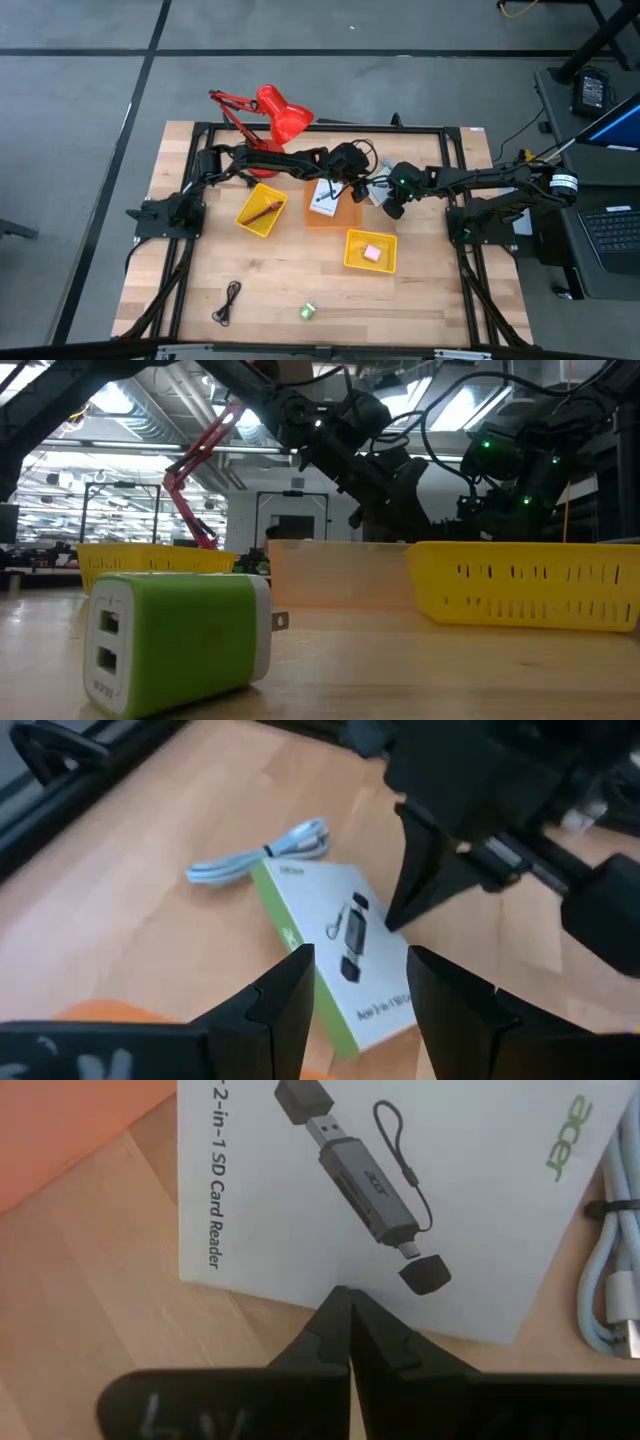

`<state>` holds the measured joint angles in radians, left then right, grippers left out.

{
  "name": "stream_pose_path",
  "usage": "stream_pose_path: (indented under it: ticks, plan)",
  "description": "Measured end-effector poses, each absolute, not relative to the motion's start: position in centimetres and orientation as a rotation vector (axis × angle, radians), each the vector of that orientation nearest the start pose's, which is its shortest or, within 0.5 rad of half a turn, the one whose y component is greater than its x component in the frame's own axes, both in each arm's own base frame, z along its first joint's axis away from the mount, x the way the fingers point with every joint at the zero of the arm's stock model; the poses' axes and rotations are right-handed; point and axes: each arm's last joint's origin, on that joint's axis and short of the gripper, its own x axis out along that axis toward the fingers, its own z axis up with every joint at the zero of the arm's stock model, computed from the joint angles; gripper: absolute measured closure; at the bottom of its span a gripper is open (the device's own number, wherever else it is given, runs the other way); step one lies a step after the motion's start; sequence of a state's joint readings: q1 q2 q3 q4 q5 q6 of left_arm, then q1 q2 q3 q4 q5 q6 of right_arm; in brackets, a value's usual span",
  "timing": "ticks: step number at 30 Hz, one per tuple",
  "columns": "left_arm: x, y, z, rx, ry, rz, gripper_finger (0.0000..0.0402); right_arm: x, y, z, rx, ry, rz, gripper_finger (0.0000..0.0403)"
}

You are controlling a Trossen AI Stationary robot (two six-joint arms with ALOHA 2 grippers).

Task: Pick and place items into bin
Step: Put the card reader box into the orange bin

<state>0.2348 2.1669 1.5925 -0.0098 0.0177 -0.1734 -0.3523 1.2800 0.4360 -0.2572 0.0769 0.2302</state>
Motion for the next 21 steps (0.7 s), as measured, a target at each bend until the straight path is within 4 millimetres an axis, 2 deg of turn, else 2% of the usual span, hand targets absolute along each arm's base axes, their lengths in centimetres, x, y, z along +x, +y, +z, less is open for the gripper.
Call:
stream_pose_path:
  ticks: [8, 16, 21]
  plan:
    - [47.3, 11.4, 18.4, -0.258, 0.577, 0.27, 0.0246, 18.3, -7.0, 12.7, 0.352, 1.048, -0.509, 0.0403]
    - [47.4, 11.5, 16.8, -0.295, 0.616, 0.258, 0.0246, 18.3, -7.0, 12.7, 0.352, 1.048, -0.509, 0.0403]
    - [47.5, 11.5, 17.0, -0.305, 0.606, 0.243, 0.0247, 18.3, -7.0, 12.7, 0.352, 1.047, -0.508, 0.0403]
